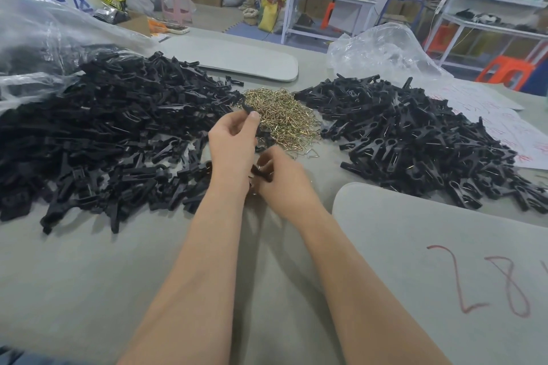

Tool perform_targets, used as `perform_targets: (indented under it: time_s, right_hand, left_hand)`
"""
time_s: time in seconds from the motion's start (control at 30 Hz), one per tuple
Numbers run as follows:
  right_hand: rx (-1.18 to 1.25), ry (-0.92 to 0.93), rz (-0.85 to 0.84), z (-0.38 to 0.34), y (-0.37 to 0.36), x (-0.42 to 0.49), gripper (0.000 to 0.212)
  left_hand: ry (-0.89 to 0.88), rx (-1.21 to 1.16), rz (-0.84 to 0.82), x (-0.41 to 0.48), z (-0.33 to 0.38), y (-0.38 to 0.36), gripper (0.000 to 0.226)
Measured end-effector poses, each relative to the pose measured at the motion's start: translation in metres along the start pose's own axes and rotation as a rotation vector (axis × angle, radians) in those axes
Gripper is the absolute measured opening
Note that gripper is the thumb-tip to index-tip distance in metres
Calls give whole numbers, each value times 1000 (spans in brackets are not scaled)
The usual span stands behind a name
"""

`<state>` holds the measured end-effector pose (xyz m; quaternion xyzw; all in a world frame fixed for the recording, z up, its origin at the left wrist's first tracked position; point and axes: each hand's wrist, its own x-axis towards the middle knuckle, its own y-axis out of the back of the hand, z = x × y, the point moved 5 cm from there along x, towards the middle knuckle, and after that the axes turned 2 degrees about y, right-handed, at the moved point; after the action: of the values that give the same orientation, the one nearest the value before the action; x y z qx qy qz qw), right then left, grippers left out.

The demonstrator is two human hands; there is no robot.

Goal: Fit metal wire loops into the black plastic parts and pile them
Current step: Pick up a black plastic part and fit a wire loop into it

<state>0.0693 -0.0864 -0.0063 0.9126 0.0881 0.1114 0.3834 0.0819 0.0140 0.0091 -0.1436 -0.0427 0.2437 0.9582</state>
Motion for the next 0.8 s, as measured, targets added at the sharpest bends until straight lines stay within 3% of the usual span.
perform_targets:
  time_s: [0.13,0.23,0.3,0.4,0.8]
  right_hand:
    - [605,-124,278,19,40,3,24]
    - [934,-95,317,25,56,1,19]
    - [923,-73,310,26,59,1,25]
    - [695,-29,332,25,59,2,28]
    - [520,-7,419,31,63,2,15]
  left_hand:
    - [53,79,-124,-2,-6,-9,6]
    - [66,165,-248,-6,-10,-17,10]
    - [53,225,-340,-11,-11,-23,9]
    - [22,285,-425,-15,-11,-27,19]
    - [-19,294,-436,-16,-8,-26,23]
